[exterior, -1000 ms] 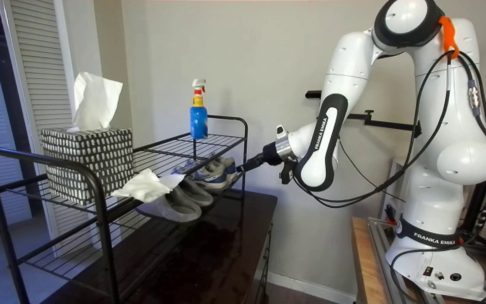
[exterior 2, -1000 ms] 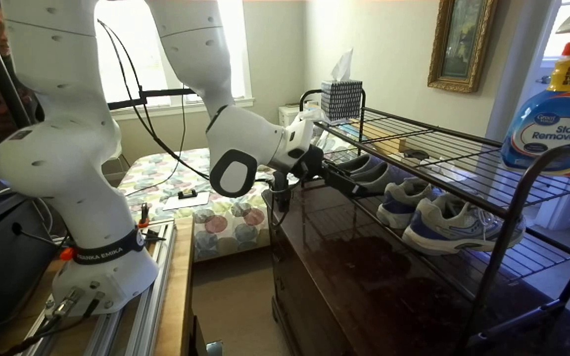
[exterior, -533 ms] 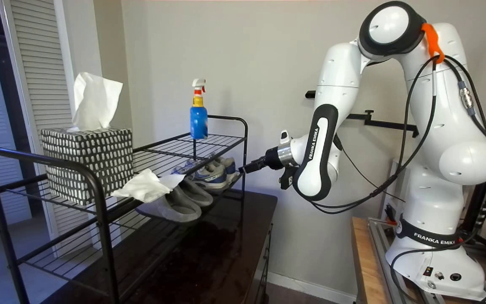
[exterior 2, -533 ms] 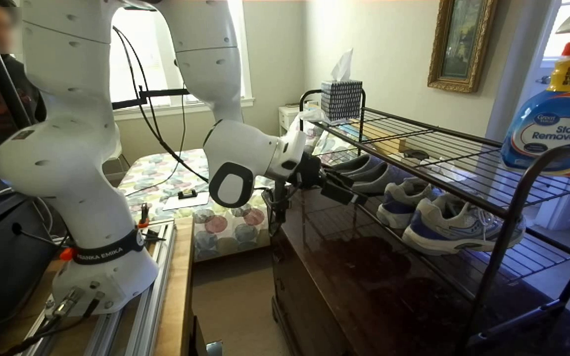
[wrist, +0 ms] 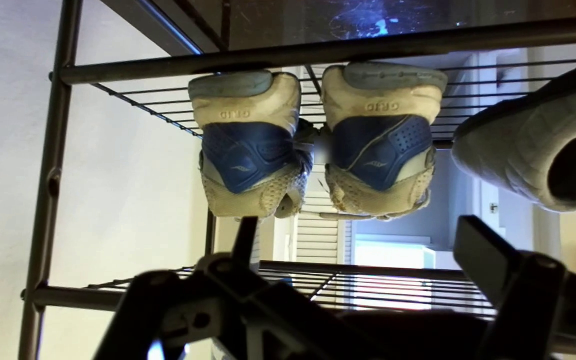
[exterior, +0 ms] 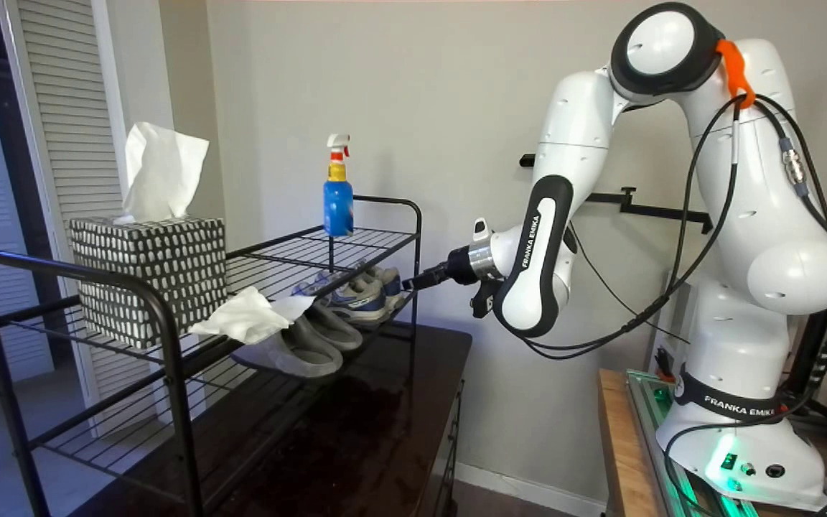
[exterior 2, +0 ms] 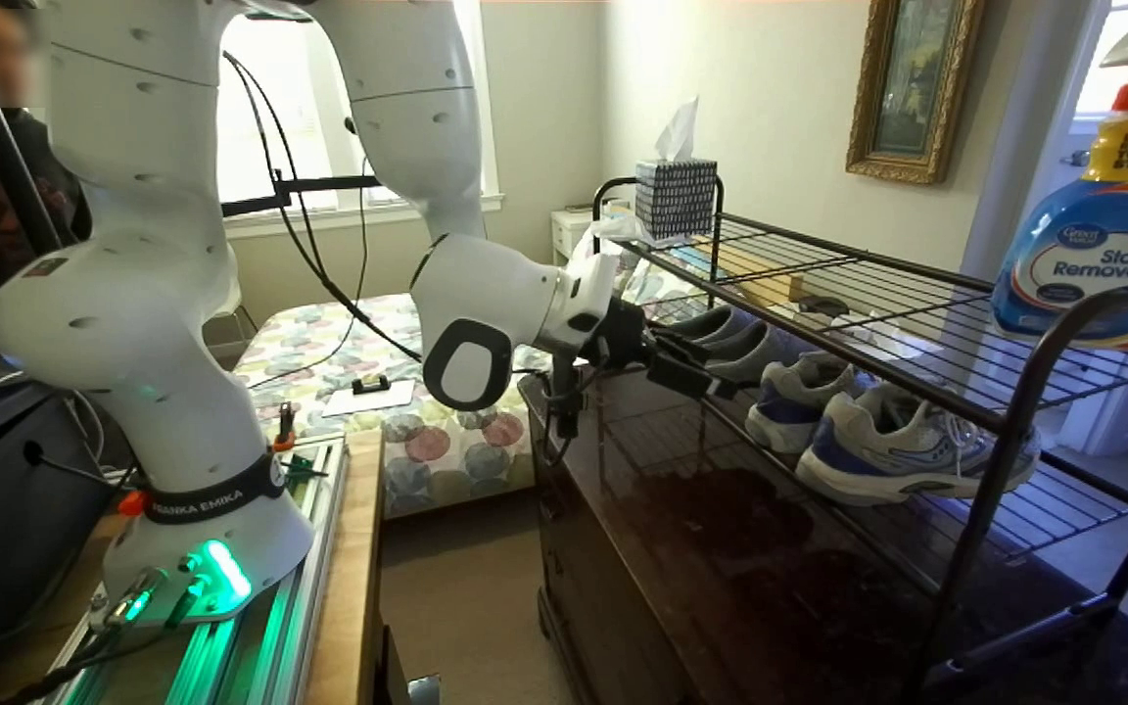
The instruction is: Move the blue sneakers
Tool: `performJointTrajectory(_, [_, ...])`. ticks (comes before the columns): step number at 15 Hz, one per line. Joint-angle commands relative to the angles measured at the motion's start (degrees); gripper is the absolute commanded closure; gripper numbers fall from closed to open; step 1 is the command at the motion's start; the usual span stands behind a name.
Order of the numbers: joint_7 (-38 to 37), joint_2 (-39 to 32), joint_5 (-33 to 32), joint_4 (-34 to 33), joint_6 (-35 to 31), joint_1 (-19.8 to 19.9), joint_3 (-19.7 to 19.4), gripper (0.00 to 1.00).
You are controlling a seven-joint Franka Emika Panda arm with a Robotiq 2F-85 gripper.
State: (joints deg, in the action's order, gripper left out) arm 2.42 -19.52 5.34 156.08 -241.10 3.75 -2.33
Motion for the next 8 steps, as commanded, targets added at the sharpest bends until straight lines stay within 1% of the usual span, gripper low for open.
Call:
performJointTrajectory(1, [-0.6,0.2,-11.6,-3.1,1.3,2.7,-2.1,0.0])
performJointTrajectory(5, [-2.1,-0.8,-21.6,-8.8,3.1,6.7,-4.0,0.0])
performJointTrajectory(6, [-3.3,-1.3,-24.4,-10.6,3.8,8.0,-4.2,0.0])
performJointTrajectory(8, [-5.5,-2.4,-28.0,-14.0,5.4,9.9,-4.1,0.0])
